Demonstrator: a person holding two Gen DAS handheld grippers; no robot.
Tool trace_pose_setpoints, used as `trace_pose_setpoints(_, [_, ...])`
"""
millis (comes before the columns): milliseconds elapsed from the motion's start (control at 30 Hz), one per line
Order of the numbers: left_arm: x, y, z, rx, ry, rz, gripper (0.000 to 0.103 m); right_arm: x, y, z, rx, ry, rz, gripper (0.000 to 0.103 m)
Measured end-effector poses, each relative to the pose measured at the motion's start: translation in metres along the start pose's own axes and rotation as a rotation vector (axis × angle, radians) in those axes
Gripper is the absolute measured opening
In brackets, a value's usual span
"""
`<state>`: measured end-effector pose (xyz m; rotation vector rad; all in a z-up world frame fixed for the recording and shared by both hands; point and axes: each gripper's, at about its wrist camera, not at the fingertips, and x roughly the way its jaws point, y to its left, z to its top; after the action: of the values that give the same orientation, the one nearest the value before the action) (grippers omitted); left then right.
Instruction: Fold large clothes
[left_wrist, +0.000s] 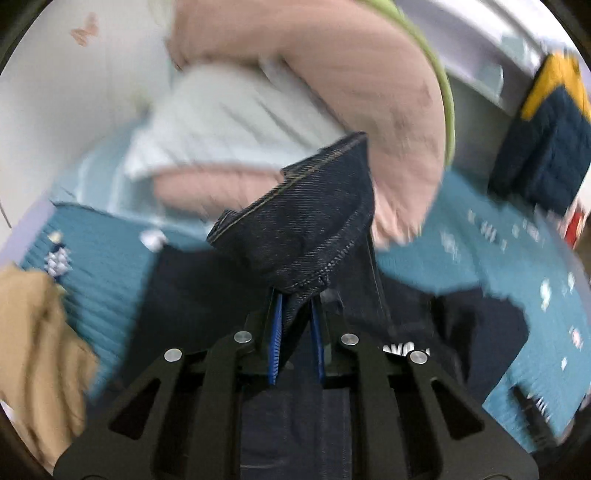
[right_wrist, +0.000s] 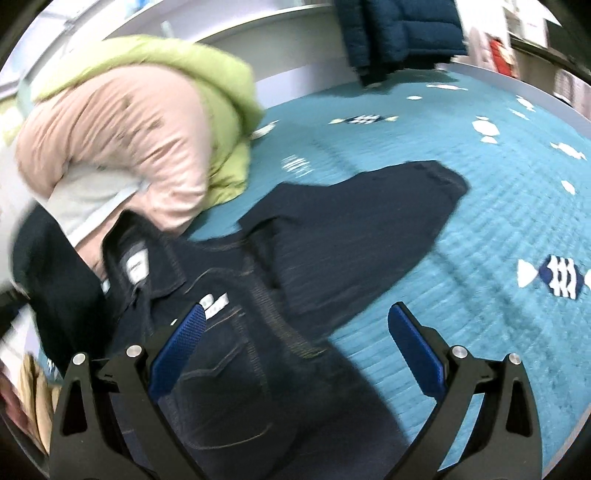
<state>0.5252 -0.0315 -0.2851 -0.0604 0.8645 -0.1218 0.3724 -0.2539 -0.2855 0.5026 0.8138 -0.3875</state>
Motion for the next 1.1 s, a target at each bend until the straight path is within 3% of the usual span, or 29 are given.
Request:
trace_pose_setpoints(100, [0.033, -0.037, -0.025, 0.061, 0.081, 0.054, 0.016, -0.003, -0.023, 0.009, 0.066, -0.021, -0.023, 0.096])
trace_pose_setpoints(233, [0.046, -0.063, -0.048, 0.096, 0.119, 0.092, 0.019, -0.004, -0.045, 0.017, 0.134, -0.028, -0.034, 0.096])
trace_pose_setpoints(433, [0.043, -0.072, -0.065, 0.117, 0.217, 0.112, 0.023, -0.002, -0.062, 0.022, 0.170, -0.024, -0.033, 0.096])
trace_pose_setpoints(500, [0.035, -0.065, -0.067, 0.065, 0.232, 0.061, 0.036, 0.000, -0.068, 0.025, 0.186, -0.022, -0.039, 0.096])
trace_pose_setpoints(533, [0.031, -0.063, -0.067, 0.042, 0.238, 0.044, 0.061, 0.002, -0.073, 0.027, 0.196, -0.024, -0.044, 0.096])
trace_pose_setpoints(567, [0.023, -0.060, -0.067, -0.001, 0.230, 0.035, 0.080, 0.003, -0.076, 0.028, 0.201, -0.026, -0.046, 0.096])
trace_pose_setpoints(733, [0.020, -0.047, -0.071, -0.150, 0.254, -0.044, 0.081, 0.017, -0.112, 0.031, 0.301, -0.020, -0.042, 0.096])
trace_pose_setpoints(800, [0.027, -0.048, -0.078, -0.141, 0.280, -0.046, 0.081, 0.026, -0.132, 0.032, 0.374, -0.004, -0.034, 0.096])
trace_pose_setpoints(867, [0.024, -0.053, -0.080, -0.116, 0.267, -0.101, 0.081, 0.037, -0.158, 0.030, 0.474, 0.010, -0.011, 0.096])
trace_pose_setpoints(967, [0.024, -0.065, -0.081, -0.070, 0.258, -0.161, 0.081, 0.055, -0.189, 0.025, 0.636, 0.013, 0.079, 0.096])
trace_pose_setpoints(1100, [0.045, -0.076, -0.095, -0.070, 0.364, -0.229, 0.081, 0.075, -0.201, 0.026, 0.715, 0.010, 0.193, 0.097])
